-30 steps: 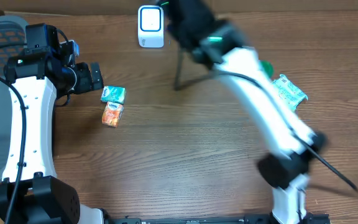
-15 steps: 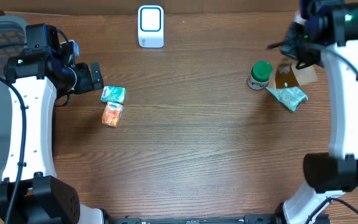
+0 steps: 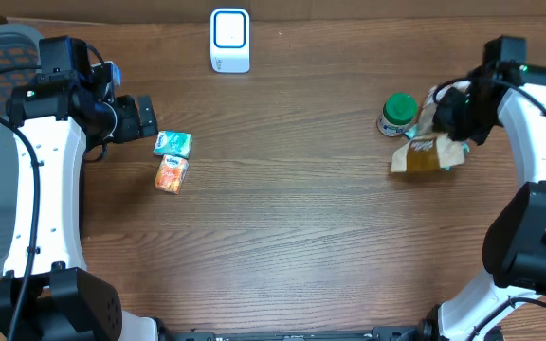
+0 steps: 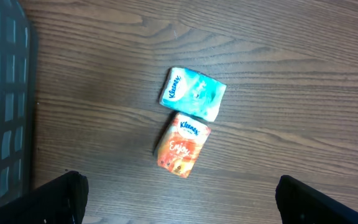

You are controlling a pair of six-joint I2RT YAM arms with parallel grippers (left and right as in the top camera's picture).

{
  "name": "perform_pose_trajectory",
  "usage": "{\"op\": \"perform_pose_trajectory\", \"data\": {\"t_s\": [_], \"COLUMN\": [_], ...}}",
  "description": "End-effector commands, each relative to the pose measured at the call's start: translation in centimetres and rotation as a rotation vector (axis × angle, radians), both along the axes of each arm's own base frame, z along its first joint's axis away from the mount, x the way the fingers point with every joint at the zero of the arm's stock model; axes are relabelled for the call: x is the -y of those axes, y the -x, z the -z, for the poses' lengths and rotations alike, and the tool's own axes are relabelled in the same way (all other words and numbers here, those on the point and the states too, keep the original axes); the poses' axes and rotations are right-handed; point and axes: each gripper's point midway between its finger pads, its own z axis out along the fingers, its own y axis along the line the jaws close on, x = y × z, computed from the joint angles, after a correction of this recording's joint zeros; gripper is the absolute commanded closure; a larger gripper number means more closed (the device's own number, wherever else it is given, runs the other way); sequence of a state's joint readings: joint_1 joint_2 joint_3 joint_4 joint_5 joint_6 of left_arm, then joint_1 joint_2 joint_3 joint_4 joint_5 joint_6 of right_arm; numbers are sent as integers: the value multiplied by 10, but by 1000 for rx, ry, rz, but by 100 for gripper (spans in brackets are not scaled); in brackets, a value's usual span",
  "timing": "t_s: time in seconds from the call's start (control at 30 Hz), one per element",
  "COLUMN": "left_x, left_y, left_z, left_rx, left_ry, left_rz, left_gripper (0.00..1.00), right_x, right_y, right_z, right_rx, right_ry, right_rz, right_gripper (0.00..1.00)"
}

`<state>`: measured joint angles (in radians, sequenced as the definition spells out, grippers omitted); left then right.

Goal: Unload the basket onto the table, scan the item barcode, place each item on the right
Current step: 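Carry the bean bag right and set it down beside the jar, then raise the right gripper and move it to center below the scanner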

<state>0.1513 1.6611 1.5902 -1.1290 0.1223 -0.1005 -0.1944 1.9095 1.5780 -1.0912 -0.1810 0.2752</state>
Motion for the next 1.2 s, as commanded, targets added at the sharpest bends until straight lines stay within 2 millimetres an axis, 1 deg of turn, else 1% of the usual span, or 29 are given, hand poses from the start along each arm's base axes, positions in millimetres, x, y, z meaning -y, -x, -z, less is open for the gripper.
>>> {"op": "perform_pose_trajectory", "data": {"t_s": [0.0,0.07,0.1,0.2,0.3,0.4,0.5,0.6,0.67,0.7,0.77,0.87,0.9,1.03,1.1,1.17], "left_x": [-2,-2,-2,-2,-2,-2,-2,-2,-2,-2,-2,-2,-2,-2,-2,-2], "left_y": [0,0,0,0,0,0,0,0,0,0,0,0,0,0,0,0], "left_z": [3,3,3,3,3,3,3,3,3,3,3,3,3,3,3,3], "left_rx": [-6,-6,-6,-6,-6,-6,-6,-6,-6,-6,-6,-6,-6,-6,-6,-6], "left_ry": [-6,-6,-6,-6,-6,-6,-6,-6,-6,-6,-6,-6,-6,-6,-6,-6], "left_rz": [6,5,5,6,5,5,6,6,6,6,6,5,6,6,6,6], "left_gripper": [0,0,0,0,1,1,1,0,0,1,1,0,0,1,1,0], "right_x": [-8,-6,-5,-5,-4,-5,-13,-28,-41,-49,-72,-115,-132,-191,-224,-252], "right_y": [4,6,7,11,13,13,12,9,5,3,-3,-14,-18,-34,-39,-42], "right_z": [2,3,3,0,-12,-37,-70,-105,-123,-129,-138,-143,-144,-140,-133,-123], "right_rx": [10,-2,-5,-22,-33,-30,-13,32,70,89,132,193,212,262,277,280], "right_ry": [-27,-13,-11,-15,-16,-14,-3,6,12,7,-29,-109,-136,-186,-211,-223], "right_rz": [-56,-53,-52,-49,-46,-61,-95,-133,-168,-186,-237,-316,-339,-396,-420,-450], "right_gripper": [66,52,49,33,27,25,25,25,21,21,21,21,21,22,22,22]}}
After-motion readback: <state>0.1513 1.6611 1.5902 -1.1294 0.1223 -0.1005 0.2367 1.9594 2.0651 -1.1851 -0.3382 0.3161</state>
